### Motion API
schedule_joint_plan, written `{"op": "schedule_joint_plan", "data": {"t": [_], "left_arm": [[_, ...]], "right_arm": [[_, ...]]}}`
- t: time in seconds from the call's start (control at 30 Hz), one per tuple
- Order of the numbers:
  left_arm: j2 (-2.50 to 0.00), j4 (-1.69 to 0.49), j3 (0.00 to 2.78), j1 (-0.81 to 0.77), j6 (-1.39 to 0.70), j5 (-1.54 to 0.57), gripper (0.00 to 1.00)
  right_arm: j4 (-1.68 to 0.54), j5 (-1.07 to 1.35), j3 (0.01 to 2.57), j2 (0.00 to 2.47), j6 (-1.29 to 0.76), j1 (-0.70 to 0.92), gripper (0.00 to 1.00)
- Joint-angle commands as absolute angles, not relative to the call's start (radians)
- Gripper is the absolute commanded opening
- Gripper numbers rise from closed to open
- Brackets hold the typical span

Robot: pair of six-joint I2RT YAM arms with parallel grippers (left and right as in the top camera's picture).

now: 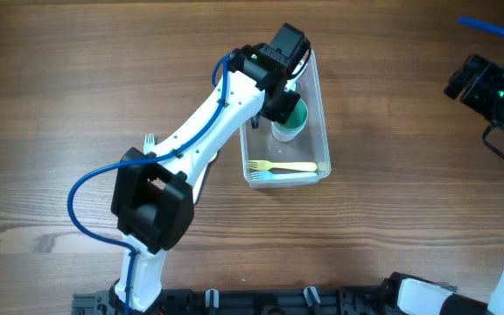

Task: Pack container
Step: 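Carry the green cup to the container and lower it onto cups, then move the left gripper to the white fork and grasp it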

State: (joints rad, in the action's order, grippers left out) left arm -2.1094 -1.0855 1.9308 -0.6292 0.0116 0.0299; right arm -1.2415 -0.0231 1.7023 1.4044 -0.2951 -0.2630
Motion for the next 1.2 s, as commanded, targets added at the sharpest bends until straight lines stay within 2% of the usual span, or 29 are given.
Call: {"op": "schedule_joint_plan", "data": {"t": [0.0,0.13,0.17,0.2,0.23,0.27,0.37,0.43,0.53,0.67,0.73,0.8,0.9,1.0,1.1,1.17], "left_arm": [[-2.125,-1.090,1.934,-0.602,0.022,0.051,0.30],[-2.122,-1.090,1.935,-0.579,0.015,0.050,0.34],[-2.117,-1.090,1.937,-0.577,0.004,0.050,0.38],[-2.103,-1.095,1.946,-0.574,-0.030,0.051,0.47],[-2.081,-1.103,1.961,-0.570,-0.066,0.051,0.66],[-2.050,-1.115,1.982,-0.562,-0.091,0.050,0.73],[-1.960,-1.139,2.026,-0.550,-0.114,0.051,0.78],[-1.877,-1.142,2.028,-0.531,-0.121,0.051,0.86],[-1.784,-1.224,2.028,-0.469,-0.141,0.051,0.81],[-1.785,-1.476,2.026,-0.319,-0.247,0.026,0.79],[-1.809,-1.538,1.992,-0.269,-0.237,0.022,0.72],[-1.814,-1.504,1.878,-0.223,-0.221,0.024,0.72],[-1.814,-1.434,1.744,-0.162,-0.225,0.019,0.77],[-1.814,-1.343,1.580,-0.079,-0.182,-0.014,0.76],[-1.814,-1.196,1.409,-0.021,-0.129,-0.033,0.73],[-1.814,-1.076,1.280,0.002,-0.127,-0.033,0.75]], "right_arm": [[-1.238,-0.019,1.693,1.410,-0.315,-0.264,1.00],[-1.238,-0.019,1.693,1.410,-0.315,-0.264,1.00],[-1.238,-0.019,1.693,1.410,-0.315,-0.264,1.00],[-1.238,-0.019,1.693,1.410,-0.315,-0.264,1.00],[-1.238,-0.019,1.693,1.410,-0.315,-0.264,1.00],[-1.238,-0.019,1.693,1.410,-0.315,-0.264,1.00],[-1.238,-0.019,1.693,1.410,-0.315,-0.264,1.00],[-1.238,-0.019,1.693,1.410,-0.315,-0.264,1.00],[-1.238,-0.019,1.693,1.410,-0.315,-0.264,1.00],[-1.238,-0.019,1.693,1.410,-0.315,-0.264,1.00],[-1.238,-0.019,1.693,1.410,-0.315,-0.264,1.00],[-1.238,-0.019,1.693,1.410,-0.315,-0.264,1.00],[-1.238,-0.019,1.693,1.410,-0.315,-0.264,1.00],[-1.238,-0.019,1.693,1.410,-0.315,-0.264,1.00],[-1.238,-0.019,1.693,1.410,-0.315,-0.264,1.00],[-1.238,-0.019,1.693,1.410,-0.315,-0.264,1.00]]}}
